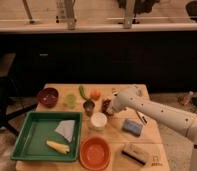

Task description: Place grapes in purple bowl

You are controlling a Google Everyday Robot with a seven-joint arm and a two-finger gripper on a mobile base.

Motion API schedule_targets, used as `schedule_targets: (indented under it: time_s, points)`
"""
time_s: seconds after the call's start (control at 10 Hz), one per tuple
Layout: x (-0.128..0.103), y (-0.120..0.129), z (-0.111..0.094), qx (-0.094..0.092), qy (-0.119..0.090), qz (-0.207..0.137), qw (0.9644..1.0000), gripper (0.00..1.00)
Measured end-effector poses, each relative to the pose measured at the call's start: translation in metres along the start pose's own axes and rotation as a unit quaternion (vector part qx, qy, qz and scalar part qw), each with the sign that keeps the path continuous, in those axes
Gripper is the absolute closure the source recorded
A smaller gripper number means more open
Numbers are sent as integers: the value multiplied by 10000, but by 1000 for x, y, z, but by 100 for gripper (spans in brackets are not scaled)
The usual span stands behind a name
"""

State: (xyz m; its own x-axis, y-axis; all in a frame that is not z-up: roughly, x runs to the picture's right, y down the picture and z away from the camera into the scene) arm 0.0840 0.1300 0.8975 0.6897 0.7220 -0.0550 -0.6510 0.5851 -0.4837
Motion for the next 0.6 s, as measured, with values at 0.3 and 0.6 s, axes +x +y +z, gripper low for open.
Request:
schedule_targets:
  time_s: [0.3, 0.6]
  points:
    - [-18, -1, -39, 363, -259, -98, 9990, 100]
    - [-43, -1, -96, 789, -587, -283, 9948, 100]
